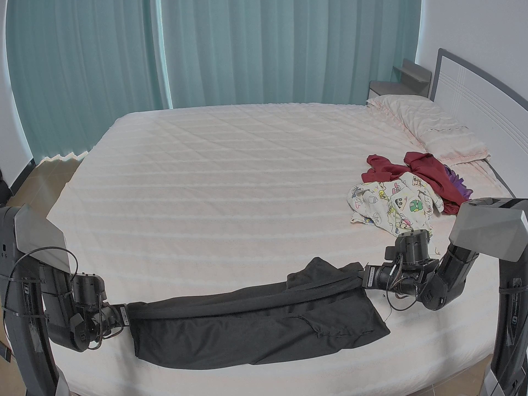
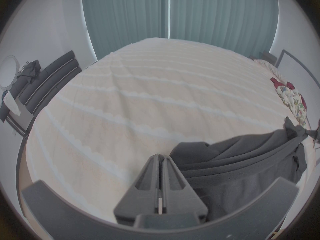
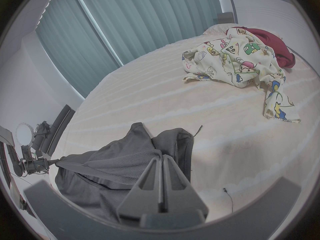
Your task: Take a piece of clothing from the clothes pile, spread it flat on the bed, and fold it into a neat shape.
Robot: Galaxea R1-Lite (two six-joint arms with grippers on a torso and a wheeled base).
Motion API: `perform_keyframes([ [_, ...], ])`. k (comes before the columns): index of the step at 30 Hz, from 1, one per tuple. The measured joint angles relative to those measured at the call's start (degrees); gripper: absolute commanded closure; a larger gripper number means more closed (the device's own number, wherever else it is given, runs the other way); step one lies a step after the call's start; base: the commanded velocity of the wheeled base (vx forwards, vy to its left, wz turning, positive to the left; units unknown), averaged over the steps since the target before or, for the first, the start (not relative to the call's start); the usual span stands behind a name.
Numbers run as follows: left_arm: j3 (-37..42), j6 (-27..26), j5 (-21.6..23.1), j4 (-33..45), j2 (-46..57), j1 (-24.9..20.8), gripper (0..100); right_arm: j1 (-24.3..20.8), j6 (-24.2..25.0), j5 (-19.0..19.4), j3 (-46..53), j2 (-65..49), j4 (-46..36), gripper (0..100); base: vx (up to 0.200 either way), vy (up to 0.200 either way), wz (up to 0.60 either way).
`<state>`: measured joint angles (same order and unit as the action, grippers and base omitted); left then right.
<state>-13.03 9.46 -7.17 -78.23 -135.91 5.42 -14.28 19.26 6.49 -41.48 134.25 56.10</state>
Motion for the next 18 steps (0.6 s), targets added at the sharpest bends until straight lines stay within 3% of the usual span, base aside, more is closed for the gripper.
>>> perform_keyframes([
  [1,0.20,-0.24,0.46,-0.02,-0.37,-0.05,100,-0.05,-0.02,0.00,0.28,0.54,1.21,0,0.000,0.000,0.00],
  [2,0.39,-0.43,0.94,-0.02,-0.69,-0.05,100,-0.05,-0.07,0.00,0.61,1.17,2.39,0,0.000,0.000,0.00],
  [3,0.63,-0.57,1.26,-0.05,-0.94,-0.02,0,-0.11,-0.09,0.00,0.80,1.55,2.83,0,0.000,0.000,0.00],
  [12,3.83,-1.06,2.38,-0.63,-2.01,0.13,0,-0.24,0.44,0.16,4.19,3.80,4.41,0,0.000,0.000,0.00],
  [18,7.25,0.15,2.63,-7.36,-1.49,1.16,0,-0.02,4.41,0.16,5.49,3.43,6.90,0,0.000,0.000,0.00],
])
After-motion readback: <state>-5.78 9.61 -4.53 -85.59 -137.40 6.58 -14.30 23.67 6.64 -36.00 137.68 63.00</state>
